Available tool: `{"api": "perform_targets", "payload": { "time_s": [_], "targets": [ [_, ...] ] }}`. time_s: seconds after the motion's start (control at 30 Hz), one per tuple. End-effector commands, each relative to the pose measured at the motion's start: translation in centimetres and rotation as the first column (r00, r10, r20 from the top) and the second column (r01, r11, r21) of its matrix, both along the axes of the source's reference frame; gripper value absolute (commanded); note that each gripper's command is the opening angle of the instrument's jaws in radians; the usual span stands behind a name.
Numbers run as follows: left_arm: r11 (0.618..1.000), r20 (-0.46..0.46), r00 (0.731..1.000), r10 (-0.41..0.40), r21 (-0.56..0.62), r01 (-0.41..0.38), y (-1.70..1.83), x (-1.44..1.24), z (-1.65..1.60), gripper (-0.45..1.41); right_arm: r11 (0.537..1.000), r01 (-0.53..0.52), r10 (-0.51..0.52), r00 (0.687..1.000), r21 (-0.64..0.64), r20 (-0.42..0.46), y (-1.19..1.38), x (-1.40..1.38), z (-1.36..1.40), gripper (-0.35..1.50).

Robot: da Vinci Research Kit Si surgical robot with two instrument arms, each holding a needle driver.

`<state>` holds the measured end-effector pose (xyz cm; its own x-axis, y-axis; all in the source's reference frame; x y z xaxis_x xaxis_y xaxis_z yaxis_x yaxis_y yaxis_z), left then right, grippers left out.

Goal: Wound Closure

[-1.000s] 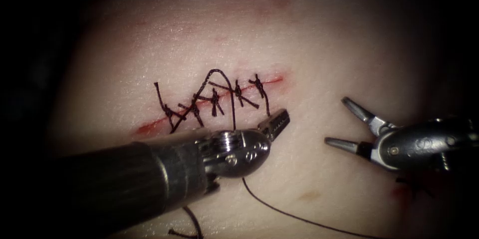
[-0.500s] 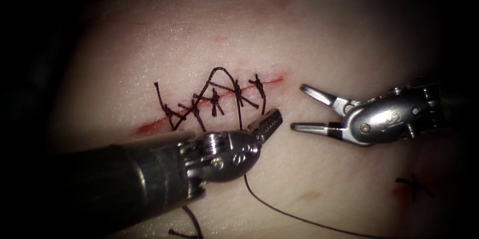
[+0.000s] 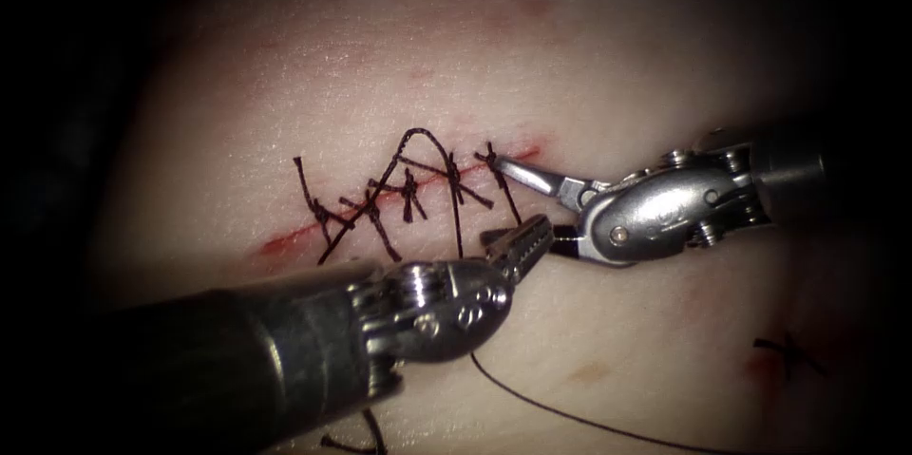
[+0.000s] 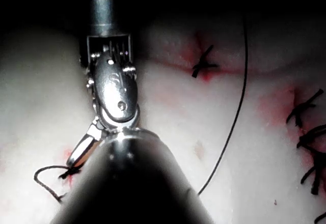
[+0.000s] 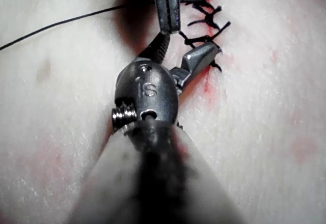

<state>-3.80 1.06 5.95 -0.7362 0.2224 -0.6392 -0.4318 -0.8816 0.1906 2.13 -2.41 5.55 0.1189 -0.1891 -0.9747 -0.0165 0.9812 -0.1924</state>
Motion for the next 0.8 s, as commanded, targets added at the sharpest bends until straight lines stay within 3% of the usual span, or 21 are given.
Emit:
{"api": "perform_targets", "payload": {
  "time_s": [0.03, 0.37, 0.8],
  "targets": [
    [1.0, 0.0, 1.0, 0.001, -0.001, -0.001, 0.03, -0.05, 0.06, -0.3, 1.0, 0.006, -0.007, 1.0, -0.019, -0.012, -0.04, 0.12, 0.02, 0.64],
    [1.0, 0.0, 1.0, 0.002, -0.001, -0.002, 0.03, -0.04, 0.06, -0.3, 0.998, 0.036, -0.04, 0.997, -0.052, -0.066, 0.04, 0.35, 0.04, 0.64],
    [1.0, 0.001, 1.0, 0.004, -0.003, -0.004, 0.01, -0.04, 0.05, -0.33, 0.998, 0.027, -0.031, 0.997, -0.056, -0.068, 0.06, 0.49, 0.1, 0.66]
  ]
}}
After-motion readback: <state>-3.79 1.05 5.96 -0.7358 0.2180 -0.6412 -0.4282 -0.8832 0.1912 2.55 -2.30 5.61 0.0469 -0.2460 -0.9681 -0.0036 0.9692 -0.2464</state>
